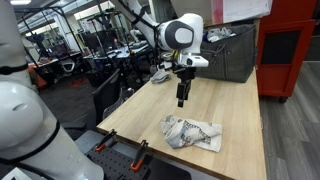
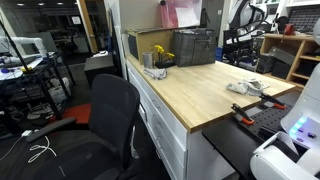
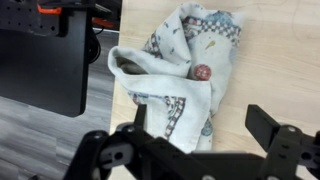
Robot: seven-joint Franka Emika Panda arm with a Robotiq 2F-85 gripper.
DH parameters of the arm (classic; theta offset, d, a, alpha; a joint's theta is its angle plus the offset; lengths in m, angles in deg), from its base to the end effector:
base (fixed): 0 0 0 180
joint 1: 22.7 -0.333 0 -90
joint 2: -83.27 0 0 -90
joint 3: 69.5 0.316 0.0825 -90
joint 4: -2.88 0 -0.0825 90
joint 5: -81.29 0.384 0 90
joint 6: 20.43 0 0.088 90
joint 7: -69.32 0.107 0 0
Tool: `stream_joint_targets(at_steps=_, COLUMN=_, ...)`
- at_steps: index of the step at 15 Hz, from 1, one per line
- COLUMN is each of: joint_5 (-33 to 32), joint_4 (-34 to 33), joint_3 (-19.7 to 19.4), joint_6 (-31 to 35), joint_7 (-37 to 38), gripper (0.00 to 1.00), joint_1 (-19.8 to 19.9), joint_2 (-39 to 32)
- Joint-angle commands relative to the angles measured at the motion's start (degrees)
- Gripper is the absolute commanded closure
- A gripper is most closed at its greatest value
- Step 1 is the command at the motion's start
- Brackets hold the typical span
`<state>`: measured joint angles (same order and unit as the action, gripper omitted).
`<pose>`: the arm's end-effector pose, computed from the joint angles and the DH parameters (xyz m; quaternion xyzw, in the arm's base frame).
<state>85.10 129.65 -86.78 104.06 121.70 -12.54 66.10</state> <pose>0.4557 -0.2371 0.2253 0.7413 -0.6512 -0.1530 0.0547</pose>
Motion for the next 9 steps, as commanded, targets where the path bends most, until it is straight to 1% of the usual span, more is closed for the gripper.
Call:
stream_joint_targets(at_steps=1, joint_5=1.76, joint_4=-0.95, joint_3=2.73, joint_6=2.8, joint_7=-3.37, gripper=0.0, joint_1=-0.44, joint_2=-1.35)
stream_joint_targets(at_steps=4, joint_5=-0.03, joint_4=-2.75, joint_3=4.3, joint_6=6.2, joint_7=-6.04, gripper=0.0, joint_1=-1.29, joint_2=-4.44)
stream_joint_targets(at_steps=9, joint_5=-1.63, joint_4=-7.39, joint_3=4.9, joint_6=11.75, joint_7=-12.98, gripper=0.0, joint_1=-2.43, joint_2=-12.16)
